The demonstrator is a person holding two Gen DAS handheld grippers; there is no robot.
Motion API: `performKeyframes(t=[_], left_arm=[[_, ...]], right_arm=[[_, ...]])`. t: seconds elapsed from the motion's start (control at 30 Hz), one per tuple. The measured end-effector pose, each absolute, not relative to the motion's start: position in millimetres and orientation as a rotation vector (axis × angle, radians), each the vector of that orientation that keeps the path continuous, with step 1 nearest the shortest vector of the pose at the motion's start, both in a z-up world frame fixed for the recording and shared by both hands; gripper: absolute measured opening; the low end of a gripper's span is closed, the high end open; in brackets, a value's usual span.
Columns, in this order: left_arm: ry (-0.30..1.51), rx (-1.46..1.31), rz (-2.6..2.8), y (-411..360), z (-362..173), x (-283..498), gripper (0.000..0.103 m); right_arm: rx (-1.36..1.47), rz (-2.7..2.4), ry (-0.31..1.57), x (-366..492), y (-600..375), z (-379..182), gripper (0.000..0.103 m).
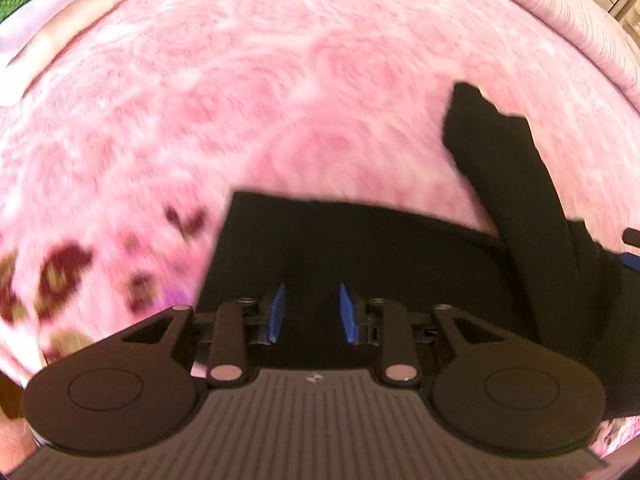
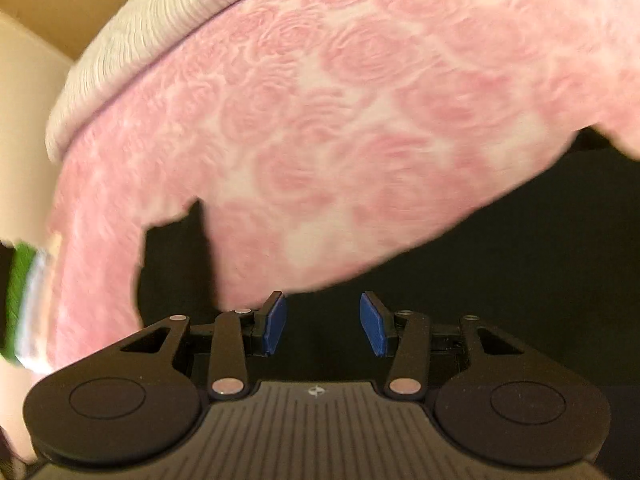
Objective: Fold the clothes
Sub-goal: 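Open both grippers and release the folded sweatpants onto the bed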
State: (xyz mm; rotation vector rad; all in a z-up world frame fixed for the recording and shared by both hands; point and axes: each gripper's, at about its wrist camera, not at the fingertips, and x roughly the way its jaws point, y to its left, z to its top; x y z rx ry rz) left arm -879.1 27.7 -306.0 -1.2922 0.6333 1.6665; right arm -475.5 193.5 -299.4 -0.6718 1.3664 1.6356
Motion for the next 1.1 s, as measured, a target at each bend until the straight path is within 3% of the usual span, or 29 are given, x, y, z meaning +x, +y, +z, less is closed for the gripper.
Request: performKeyframes(t=[0.17, 0.37, 0.43, 0.47, 0.53, 0.7, 0.83, 1.1], left_arm=[[0.603, -1.312, 1.669, 31.5, -303.7, -909.5, 0.030], [0.534, -1.382, 1.678, 14.5, -304.1, -935.0, 0.031], [0.500, -1.407, 1.683, 6.6, -302.6, -942.1, 0.031], [0.479, -1.421, 1.685, 2.0, -301.3, -945.8, 0.031], [0.420, -1.458, 1.687, -9.4, -297.8, -953.5, 0.031], [0.289, -1.557, 1.689, -40.0, -289.8, -964.9, 0.033], [0.253, -1.575, 1.666, -56.8, -286.6, -960.6, 0.034], [0.068, -1.599, 1.539, -46.1, -307.4, -935.7, 0.035]], right_arm=[[-0.635, 1.660, 1.474, -517.9, 208.3, -313.6, 0.047], [-0.736, 1.863, 1.397, -576.8, 186.4, -312.6, 0.046], [-0.776, 1.952, 1.354, -596.8, 171.9, -307.3, 0.017], [-0.795, 1.996, 1.331, -606.8, 164.7, -304.7, 0.010], [-0.834, 2.083, 1.283, -626.9, 150.2, -299.4, 0.009], [-0.931, 2.297, 1.148, -676.9, 114.0, -286.3, 0.012], [-1.086, 2.323, 1.185, -694.7, 65.3, -297.8, 0.041], [-1.124, 2.037, 1.208, -620.4, 58.1, -309.2, 0.043]])
